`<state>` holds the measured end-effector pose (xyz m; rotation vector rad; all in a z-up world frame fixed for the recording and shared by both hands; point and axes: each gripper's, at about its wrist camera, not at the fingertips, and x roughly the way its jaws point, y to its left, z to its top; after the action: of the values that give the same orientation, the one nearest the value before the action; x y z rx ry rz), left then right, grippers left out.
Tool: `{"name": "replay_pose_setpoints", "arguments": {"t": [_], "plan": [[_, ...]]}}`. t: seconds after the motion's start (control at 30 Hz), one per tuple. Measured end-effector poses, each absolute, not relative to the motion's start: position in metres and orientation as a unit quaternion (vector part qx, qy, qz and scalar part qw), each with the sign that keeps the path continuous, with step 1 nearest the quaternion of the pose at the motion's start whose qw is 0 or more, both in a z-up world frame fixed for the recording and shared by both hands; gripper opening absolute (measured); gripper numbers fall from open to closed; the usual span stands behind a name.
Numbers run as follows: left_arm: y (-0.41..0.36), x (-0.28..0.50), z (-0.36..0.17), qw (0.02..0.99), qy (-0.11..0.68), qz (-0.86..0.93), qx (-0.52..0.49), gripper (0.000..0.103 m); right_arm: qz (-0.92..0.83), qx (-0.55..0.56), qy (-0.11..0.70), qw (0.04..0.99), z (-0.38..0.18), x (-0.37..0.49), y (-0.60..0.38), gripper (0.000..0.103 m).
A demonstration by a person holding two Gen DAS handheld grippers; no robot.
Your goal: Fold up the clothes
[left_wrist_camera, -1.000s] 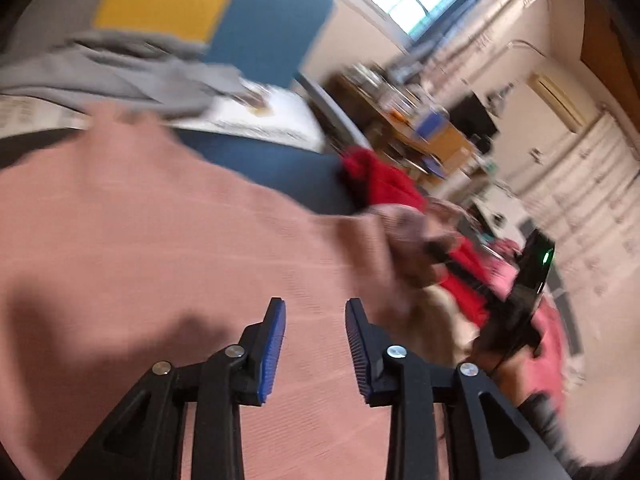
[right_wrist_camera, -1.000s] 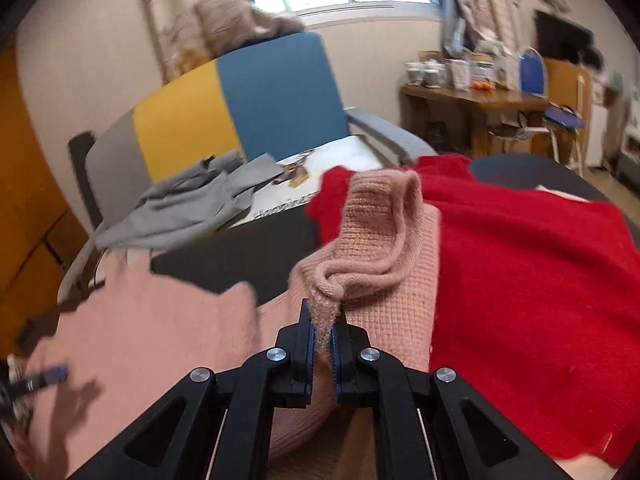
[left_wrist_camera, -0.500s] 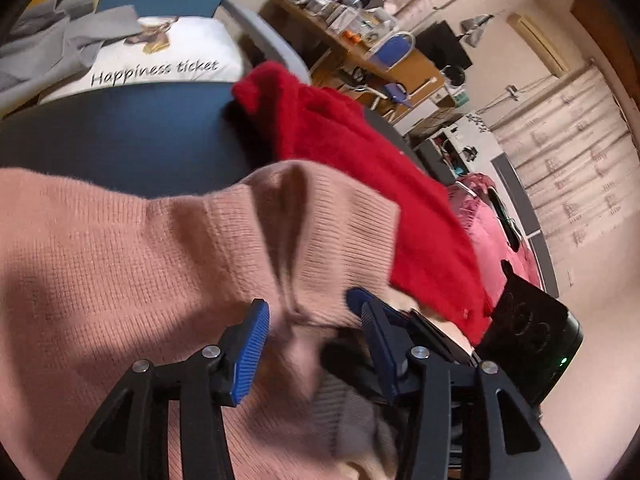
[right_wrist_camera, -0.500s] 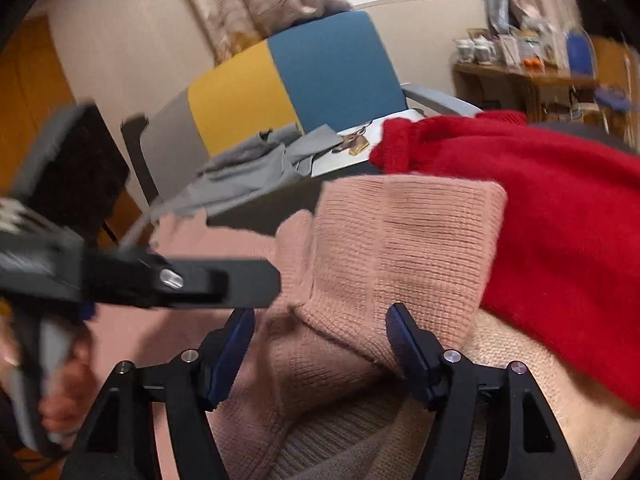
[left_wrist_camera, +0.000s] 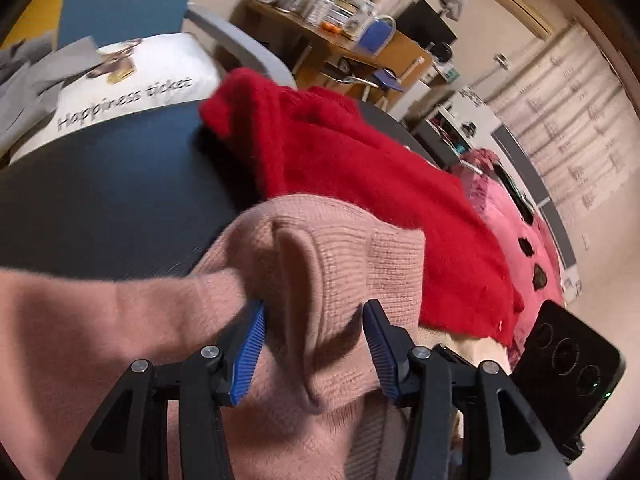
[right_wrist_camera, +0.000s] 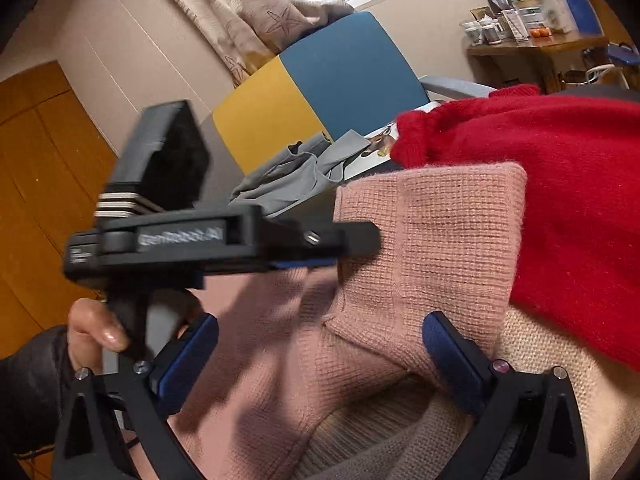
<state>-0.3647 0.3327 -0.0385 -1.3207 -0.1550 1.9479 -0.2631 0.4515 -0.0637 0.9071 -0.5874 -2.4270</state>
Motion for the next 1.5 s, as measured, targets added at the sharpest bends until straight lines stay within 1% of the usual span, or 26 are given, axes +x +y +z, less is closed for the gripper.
{"name": "replay_pose_setpoints", "arguments": {"t": [0.03,0.07,0.1,0.17,0.2,0.37,0.47,0.6,0.7,0.83,0.9,0.93,1.03,1.1,1.23,1.37,1.5], "plan": [[0.336,-0.365,-0.039,0.386,-0.056,0.760,-0.520,0.047,-0.887,0.332,-0.214,0.240,-0.064,-0.263,0.451,0.103],[0.337,-0.366,-0.041,0.389,-0.056,0.756,-0.523,0.036,-0.887,0.332,-0.214,0.239,-0.064,-0.263,0.451,0.103],[0.338,-0.365,-0.041,0.393,-0.055,0.754,-0.524,0.032,-0.887,0.332,-0.213,0.239,-0.064,-0.263,0.451,0.103],[0.339,-0.359,-0.035,0.397,-0.045,0.761,-0.511,0.007,-0.887,0.331,-0.215,0.239,-0.064,-0.263,0.454,0.103],[0.337,-0.356,-0.032,0.398,-0.045,0.764,-0.505,0.005,-0.887,0.331,-0.216,0.240,-0.064,-0.262,0.455,0.103],[0.328,-0.354,-0.021,0.394,-0.049,0.775,-0.492,0.004,-0.889,0.335,-0.202,0.238,-0.061,-0.264,0.450,0.103],[0.316,-0.356,-0.007,0.396,-0.065,0.779,-0.482,0.004,-0.892,0.342,-0.171,0.242,-0.051,-0.265,0.440,0.103],[0.284,-0.364,0.024,0.392,-0.105,0.793,-0.454,0.004,-0.856,0.353,-0.175,0.333,-0.035,-0.263,0.413,0.103],[0.246,-0.370,0.047,0.373,-0.133,0.809,-0.434,0.004,-0.850,0.372,-0.184,0.326,-0.041,-0.272,0.401,0.103],[0.187,-0.369,0.069,0.344,-0.190,0.826,-0.405,0.004,-0.841,0.397,-0.196,0.310,-0.049,-0.286,0.387,0.103],[0.158,-0.366,0.078,0.334,-0.213,0.832,-0.387,0.004,-0.830,0.403,-0.249,0.295,-0.055,-0.293,0.394,0.103],[0.144,-0.363,0.081,0.330,-0.225,0.834,-0.382,0.004,-0.833,0.400,-0.255,0.286,-0.055,-0.293,0.395,0.103],[0.105,-0.356,0.087,0.315,-0.256,0.836,-0.368,0.004,-0.838,0.393,-0.257,0.278,-0.053,-0.293,0.388,0.103],[0.086,-0.350,0.086,0.311,-0.276,0.835,-0.359,0.004,-0.841,0.404,-0.254,0.256,-0.058,-0.296,0.383,0.103],[0.047,-0.330,0.086,0.311,-0.304,0.833,-0.342,0.004,-0.835,0.413,-0.285,0.228,-0.071,-0.300,0.380,0.103],[0.017,-0.306,0.083,0.312,-0.325,0.832,-0.324,0.004,-0.836,0.408,-0.295,0.216,-0.070,-0.299,0.378,0.103],[-0.017,-0.286,0.062,0.292,-0.358,0.824,-0.327,0.004,-0.841,0.411,-0.287,0.206,-0.068,-0.300,0.371,0.103]]}}
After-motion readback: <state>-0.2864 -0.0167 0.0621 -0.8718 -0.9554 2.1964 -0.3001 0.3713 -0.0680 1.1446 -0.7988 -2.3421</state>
